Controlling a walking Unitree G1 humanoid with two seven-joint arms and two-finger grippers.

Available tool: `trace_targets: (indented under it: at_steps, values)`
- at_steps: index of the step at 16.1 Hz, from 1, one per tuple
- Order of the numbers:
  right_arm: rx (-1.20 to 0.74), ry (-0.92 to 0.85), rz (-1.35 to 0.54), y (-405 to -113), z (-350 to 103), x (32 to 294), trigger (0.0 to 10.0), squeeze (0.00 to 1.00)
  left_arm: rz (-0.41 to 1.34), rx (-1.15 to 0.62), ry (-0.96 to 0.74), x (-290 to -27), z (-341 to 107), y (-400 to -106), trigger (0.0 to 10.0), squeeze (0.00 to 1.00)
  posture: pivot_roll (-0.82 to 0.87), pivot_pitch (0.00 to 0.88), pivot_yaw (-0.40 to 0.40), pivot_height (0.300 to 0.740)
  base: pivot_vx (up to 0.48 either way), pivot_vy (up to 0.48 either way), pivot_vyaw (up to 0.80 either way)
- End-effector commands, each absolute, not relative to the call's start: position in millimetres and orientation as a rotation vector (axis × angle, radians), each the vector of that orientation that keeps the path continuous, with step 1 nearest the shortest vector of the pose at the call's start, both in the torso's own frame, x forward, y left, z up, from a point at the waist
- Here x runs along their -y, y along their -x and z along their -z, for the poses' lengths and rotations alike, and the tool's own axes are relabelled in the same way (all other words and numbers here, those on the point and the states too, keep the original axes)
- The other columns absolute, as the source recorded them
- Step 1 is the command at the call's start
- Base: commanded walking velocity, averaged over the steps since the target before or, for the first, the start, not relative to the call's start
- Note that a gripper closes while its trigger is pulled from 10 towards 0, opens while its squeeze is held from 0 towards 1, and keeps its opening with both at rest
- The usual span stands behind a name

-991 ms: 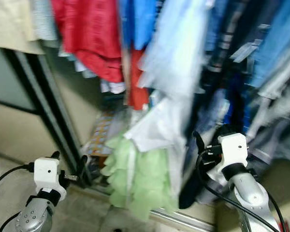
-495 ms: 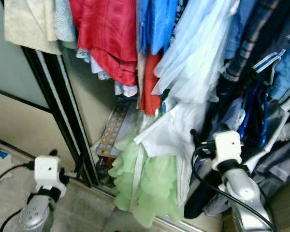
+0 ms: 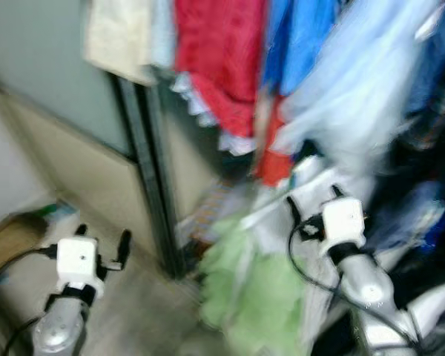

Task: Clean up the room

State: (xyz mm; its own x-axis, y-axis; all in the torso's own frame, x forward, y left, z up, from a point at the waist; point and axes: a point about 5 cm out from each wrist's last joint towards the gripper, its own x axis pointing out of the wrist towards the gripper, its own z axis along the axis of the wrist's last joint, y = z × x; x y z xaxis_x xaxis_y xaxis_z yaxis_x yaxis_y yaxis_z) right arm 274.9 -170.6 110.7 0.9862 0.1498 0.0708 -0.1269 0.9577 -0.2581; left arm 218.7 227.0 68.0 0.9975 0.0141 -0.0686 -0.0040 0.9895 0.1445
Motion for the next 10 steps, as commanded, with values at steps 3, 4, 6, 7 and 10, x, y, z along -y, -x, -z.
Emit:
trace_targets:
  at_steps: [3, 4, 6, 7, 10]
  values:
    - [0.065, 0.207, -0.124, -258.3, -108.2, 175.5, 10.0, 0.0, -0.024, -0.073, -0.158, -231.0, -68.5, -208.0, 10.0, 0.0, 0.07, 0.039, -0.03, 0.74, 0.0, 0.0, 0.0]
    - [0.062, 0.218, -0.128, -255.4, -106.7, 176.5, 10.0, 0.0, -0.025, -0.076, -0.16, -230.8, -67.2, -206.7, 10.0, 0.0, 0.06, 0.033, -0.031, 0.74, 0.0, 0.0, 0.0]
    - [0.032, 0.264, -0.151, -242.4, -98.8, 183.4, 10.0, 0.0, -0.042, -0.085, -0.161, -231.4, -64.5, -204.7, 10.0, 0.0, 0.06, 0.028, -0.024, 0.74, 0.0, 0.0, 0.0]
    - [0.034, 0.272, -0.143, -243.8, -101.1, 188.1, 10.0, 0.0, -0.057, -0.084, -0.149, -233.7, -65.4, -206.3, 10.0, 0.0, 0.06, 0.036, -0.023, 0.74, 0.0, 0.0, 0.0]
    - [0.036, 0.293, -0.127, -250.8, -103.5, 195.6, 10.0, 0.0, -0.064, -0.088, -0.138, -236.3, -66.0, -205.5, 10.0, 0.0, 0.06, 0.041, -0.017, 0.74, 0.0, 0.0, 0.0]
